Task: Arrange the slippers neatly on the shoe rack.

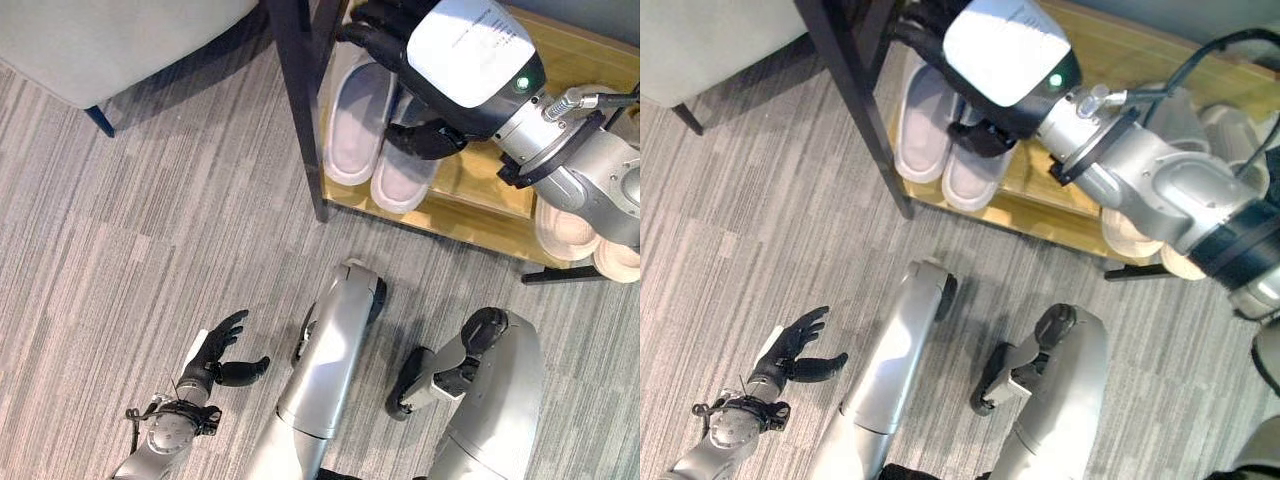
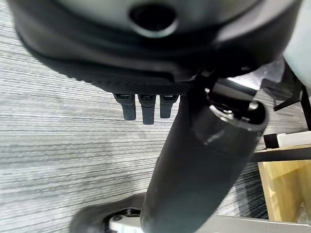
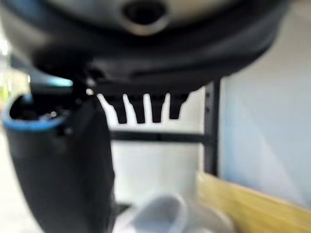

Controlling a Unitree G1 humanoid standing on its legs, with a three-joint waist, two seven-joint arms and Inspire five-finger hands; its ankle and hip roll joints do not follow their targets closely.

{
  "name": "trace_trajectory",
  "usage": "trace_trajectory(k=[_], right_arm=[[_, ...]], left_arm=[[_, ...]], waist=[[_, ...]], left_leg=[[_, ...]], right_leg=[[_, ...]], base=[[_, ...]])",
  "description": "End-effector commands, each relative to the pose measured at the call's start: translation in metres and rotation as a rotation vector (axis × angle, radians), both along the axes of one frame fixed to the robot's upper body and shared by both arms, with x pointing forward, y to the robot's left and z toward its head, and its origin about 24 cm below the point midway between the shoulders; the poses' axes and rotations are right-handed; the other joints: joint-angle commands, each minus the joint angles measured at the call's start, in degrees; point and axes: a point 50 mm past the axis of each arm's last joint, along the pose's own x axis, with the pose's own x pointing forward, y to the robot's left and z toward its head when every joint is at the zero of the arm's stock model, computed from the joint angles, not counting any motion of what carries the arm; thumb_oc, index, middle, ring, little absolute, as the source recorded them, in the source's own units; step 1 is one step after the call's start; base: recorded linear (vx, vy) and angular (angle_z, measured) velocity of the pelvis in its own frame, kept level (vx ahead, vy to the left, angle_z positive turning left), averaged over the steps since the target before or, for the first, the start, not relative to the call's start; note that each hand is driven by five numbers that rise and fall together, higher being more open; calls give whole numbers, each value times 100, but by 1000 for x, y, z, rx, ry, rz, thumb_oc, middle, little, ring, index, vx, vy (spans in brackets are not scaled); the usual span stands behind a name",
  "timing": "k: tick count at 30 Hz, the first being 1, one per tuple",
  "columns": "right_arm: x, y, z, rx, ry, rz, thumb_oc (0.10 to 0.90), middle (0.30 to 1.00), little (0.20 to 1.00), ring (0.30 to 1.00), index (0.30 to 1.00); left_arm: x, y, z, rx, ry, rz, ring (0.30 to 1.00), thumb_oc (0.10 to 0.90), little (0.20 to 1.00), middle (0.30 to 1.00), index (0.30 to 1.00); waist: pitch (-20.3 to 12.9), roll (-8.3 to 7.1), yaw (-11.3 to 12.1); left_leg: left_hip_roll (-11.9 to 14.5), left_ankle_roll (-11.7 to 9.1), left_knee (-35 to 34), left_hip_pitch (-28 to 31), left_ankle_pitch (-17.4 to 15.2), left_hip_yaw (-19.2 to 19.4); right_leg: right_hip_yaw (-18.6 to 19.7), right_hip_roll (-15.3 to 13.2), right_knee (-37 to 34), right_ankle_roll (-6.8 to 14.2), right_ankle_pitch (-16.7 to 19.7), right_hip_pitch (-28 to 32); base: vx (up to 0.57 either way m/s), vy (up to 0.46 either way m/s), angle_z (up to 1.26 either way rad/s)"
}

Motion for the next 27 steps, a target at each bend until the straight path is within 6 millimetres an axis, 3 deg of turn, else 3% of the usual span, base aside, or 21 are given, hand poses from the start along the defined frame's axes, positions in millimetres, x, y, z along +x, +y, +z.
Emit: trace_trajectory(k=[1, 5, 10, 20, 22, 27], right_arm=[[-42, -1, 46, 241, -161, 204, 800, 900, 900, 900, 900], [-55, -6, 25, 460, -30, 365, 800, 900, 900, 900, 900], [-58, -11, 7, 569, 37, 396, 800, 900, 900, 900, 900], [-34, -13, -32, 700, 128, 288, 800, 900, 900, 900, 900], [-24, -9, -45, 749, 139, 244, 800, 900, 900, 900, 900], [-13, -1, -55, 789, 133, 206, 800, 900, 900, 900, 900]], left_arm=[[-16, -16, 6, -69, -73, 3, 900, 800, 900, 900, 900], [-13, -19, 7, -90, -87, 19, 900, 800, 900, 900, 900], [-12, -22, 7, -98, -92, 27, 900, 800, 900, 900, 900], [-9, -32, 5, -110, -102, 42, 900, 800, 900, 900, 900], [-6, -37, 5, -112, -108, 45, 900, 800, 900, 900, 900], [-2, -39, 7, -94, -122, 37, 900, 800, 900, 900, 900]], waist=[[-187, -86, 177], [-187, -161, 59], [-187, -249, 27], [-187, -285, -35], [-187, -250, -53], [-187, -190, -59]], left_leg=[[33, -24, -358, 204, -782, -110], [84, 31, -342, 204, -842, -38], [170, 102, -288, 204, -917, 42], [248, 176, -188, 204, -1021, 116], [222, 194, -193, 204, -1031, 120], [183, 211, -243, 204, -998, 133]], right_leg=[[83, 67, 195, -638, 339, -178], [132, 164, 167, -579, 389, -245], [194, 274, 150, -521, 412, -337], [279, 432, 127, -488, 427, -454], [303, 467, 114, -516, 429, -456], [305, 497, 88, -586, 419, -434]], base=[[0, 21, -4], [3, 34, -14], [7, 60, -17], [4, 35, -16], [-6, 7, -7], [0, 0, 0]])
